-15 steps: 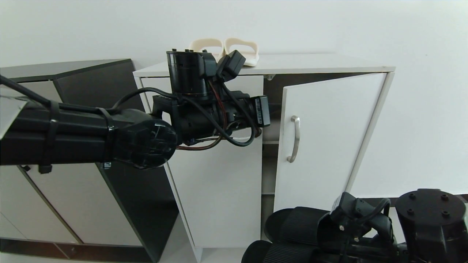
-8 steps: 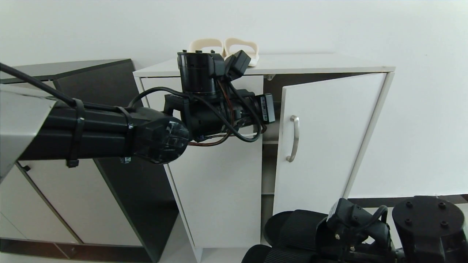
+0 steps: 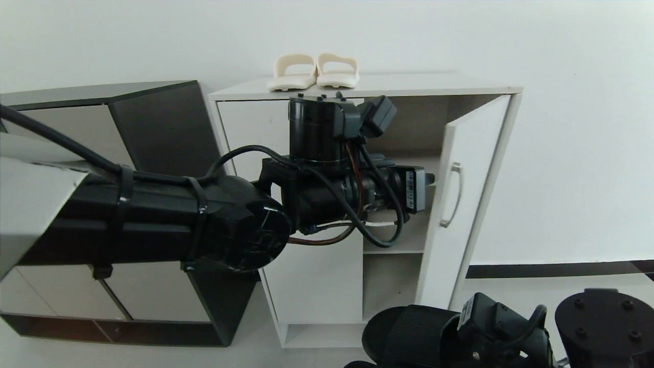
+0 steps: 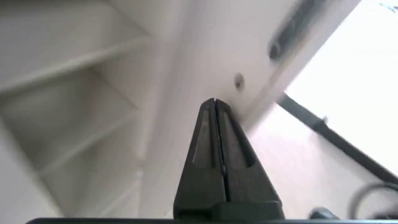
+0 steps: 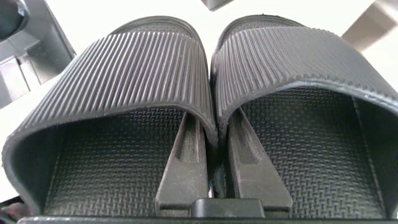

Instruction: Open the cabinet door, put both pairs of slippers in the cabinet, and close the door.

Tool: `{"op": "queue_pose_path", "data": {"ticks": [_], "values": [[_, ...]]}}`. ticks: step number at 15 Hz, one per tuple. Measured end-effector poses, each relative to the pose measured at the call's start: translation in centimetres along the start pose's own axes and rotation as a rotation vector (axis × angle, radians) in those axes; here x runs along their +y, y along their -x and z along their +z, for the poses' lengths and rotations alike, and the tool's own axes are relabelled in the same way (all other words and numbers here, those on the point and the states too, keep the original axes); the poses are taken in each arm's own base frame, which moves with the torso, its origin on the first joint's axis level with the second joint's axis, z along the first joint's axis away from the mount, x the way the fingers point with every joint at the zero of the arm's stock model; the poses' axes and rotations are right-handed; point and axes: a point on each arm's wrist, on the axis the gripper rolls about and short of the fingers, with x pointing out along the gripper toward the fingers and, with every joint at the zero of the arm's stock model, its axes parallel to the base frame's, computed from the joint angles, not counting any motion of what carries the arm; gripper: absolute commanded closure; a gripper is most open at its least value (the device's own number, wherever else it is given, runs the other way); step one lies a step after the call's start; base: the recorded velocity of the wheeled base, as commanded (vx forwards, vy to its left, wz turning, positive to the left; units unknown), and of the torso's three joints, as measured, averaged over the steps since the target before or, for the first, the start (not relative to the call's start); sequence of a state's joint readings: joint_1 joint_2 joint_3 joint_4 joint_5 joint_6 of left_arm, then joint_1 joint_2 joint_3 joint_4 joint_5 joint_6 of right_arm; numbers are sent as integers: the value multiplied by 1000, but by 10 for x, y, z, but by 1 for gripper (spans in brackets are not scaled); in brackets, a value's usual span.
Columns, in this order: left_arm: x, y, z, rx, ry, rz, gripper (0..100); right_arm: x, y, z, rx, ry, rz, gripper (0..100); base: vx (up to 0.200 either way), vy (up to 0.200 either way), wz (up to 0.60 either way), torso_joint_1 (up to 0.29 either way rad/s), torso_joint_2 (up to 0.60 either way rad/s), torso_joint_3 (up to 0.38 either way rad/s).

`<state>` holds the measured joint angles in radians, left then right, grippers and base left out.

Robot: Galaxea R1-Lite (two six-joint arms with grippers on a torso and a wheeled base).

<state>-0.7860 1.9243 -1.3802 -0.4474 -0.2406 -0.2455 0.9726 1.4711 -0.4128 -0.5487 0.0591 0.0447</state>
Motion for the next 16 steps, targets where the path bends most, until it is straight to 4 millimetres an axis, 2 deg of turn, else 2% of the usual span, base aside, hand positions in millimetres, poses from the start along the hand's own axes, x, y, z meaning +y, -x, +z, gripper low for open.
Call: {"op": "queue_pose_path", "data": {"ticks": [2,4,7,9,10,13,16], "values": [[-4,1,0,-16,-11,45,100,-1,0,2,-9,-6,-5,100,0,0,0,0,0,0],[5,8,12,-114,-31,157,100,-8,-4,9,-24,-27,-44,100,0,0,0,0,0,0],[22,31,28,-202,-52,306,100,-24,-21,21,-50,-130,-232,100,0,0,0,0,0,0],[20,57,29,-198,-56,370,100,-35,-37,35,-105,-215,-405,100,0,0,0,0,0,0],[16,74,29,-189,-62,411,100,-41,-43,40,-122,-235,-452,100,0,0,0,0,0,0],[-3,158,24,-136,-86,611,100,-53,-52,43,-121,-252,-498,100,0,0,0,0,0,0],[-17,267,6,-157,-125,836,100,-62,-53,43,-120,-257,-549,100,0,0,0,0,0,0]]}}
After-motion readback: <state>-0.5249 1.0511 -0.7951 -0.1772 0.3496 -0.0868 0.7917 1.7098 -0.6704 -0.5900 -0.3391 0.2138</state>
